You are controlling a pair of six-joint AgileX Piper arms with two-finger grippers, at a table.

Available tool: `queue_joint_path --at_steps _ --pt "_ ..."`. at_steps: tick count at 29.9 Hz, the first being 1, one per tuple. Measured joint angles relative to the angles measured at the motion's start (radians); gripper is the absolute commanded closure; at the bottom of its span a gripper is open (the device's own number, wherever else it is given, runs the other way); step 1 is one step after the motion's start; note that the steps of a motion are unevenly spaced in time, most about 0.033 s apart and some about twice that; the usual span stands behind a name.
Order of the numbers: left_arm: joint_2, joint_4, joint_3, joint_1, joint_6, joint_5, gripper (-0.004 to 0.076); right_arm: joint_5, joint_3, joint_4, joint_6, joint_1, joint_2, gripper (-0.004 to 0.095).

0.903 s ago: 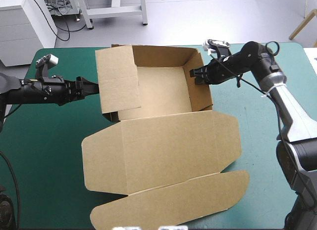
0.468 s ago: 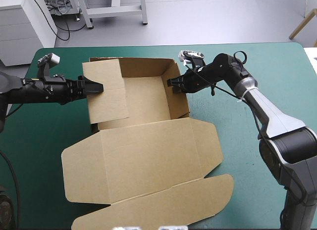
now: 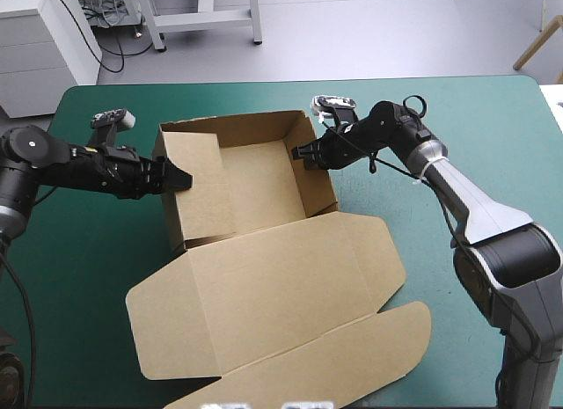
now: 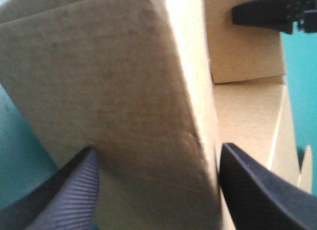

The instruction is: Fold the box

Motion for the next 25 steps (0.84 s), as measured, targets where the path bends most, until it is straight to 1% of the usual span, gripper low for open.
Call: queue_joint_path --at_steps 5,12,16,19,21,23,25 --pt "0.000 0.186 0.000 -0.085 -0.154 -0.028 0.0323 -0.022 0.000 -0.032 -0.003 0.027 0.000 0.0926" --pt "0.000 0.494 0.000 -0.210 -0.449 -0.061 0.0329 -0.041 0.000 -0.065 0.031 0.078 0.001 0.0926" --pt "0.000 0.630 0.000 -0.267 -0.584 -0.066 0.0363 -0.030 0.001 -0.062 0.062 0.088 0.003 0.0926" --pt "0.000 0.675 0.000 -0.289 -0.649 -0.070 0.0420 -0.013 0.001 -0.061 0.076 0.089 0.003 0.0926" --pt "0.000 0.697 0.000 -0.293 -0.687 -0.071 0.0481 -0.001 0.001 -0.061 0.091 0.089 0.004 0.0926" --pt "0.000 0.717 0.000 -0.296 -0.730 -0.071 0.0559 0.008 0.001 -0.060 0.099 0.089 0.004 0.0926" --pt "0.000 0.738 0.000 -0.298 -0.754 -0.070 0.0654 0.016 0.001 -0.059 0.104 0.089 0.004 0.0926"
